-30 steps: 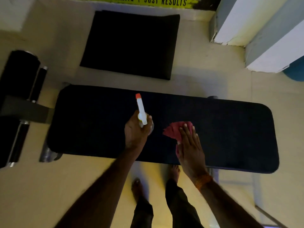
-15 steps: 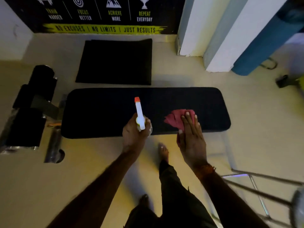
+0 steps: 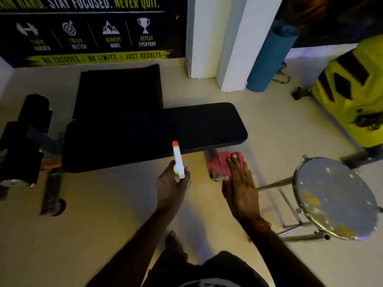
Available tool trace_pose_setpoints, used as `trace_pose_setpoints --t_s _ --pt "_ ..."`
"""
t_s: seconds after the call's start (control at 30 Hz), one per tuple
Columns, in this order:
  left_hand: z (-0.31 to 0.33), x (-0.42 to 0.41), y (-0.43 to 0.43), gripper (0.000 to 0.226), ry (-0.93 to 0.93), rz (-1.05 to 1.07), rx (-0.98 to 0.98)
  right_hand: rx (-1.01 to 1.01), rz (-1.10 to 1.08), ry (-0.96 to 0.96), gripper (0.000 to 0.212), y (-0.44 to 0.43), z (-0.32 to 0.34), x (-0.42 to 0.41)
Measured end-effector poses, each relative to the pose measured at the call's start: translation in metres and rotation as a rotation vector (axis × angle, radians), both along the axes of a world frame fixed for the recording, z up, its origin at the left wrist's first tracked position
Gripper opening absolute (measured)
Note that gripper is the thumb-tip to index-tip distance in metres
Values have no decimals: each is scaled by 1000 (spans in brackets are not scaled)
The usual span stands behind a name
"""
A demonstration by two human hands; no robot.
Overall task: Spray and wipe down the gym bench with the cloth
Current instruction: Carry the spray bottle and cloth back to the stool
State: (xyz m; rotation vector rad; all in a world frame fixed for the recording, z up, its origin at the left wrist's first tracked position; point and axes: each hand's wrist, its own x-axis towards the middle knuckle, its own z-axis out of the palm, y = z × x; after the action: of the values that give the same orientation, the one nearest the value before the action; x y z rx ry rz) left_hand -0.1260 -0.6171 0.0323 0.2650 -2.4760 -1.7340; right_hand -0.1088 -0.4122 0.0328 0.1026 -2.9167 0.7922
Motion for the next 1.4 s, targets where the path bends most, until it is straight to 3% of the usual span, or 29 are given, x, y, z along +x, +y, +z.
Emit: trace_pose_setpoints --t_s 0.1,0.2,0.4,0.57,0.73,0.9,1.07,1.17,1.4 --pt "0 12 35 13 8 -28 54 9 -33 26 59 39 8 24" --pt "-6 23 78 14 32 -62 -47 -8 -74 51 57 88 9 49" --pt "-22 58 202 25 68 -65 54 11 -45 58 57 201 -4 78" --pt "-24 84 319 10 46 44 49 70 34 70 57 312 -6 98" --pt "-17 92 402 13 -2 6 105 69 12 1 55 399 -6 106" --pt "-15 73 451 10 3 -12 157 101 34 -99 56 442 -23 87" --pt "-29 49 481 25 19 1 130 164 57 -134 57 464 -39 63" --pt "-37 42 495 15 -13 14 105 225 114 -172 56 475 -49 47" --pt "-50 40 541 21 -112 210 22 192 323 -275 64 510 -89 -7"
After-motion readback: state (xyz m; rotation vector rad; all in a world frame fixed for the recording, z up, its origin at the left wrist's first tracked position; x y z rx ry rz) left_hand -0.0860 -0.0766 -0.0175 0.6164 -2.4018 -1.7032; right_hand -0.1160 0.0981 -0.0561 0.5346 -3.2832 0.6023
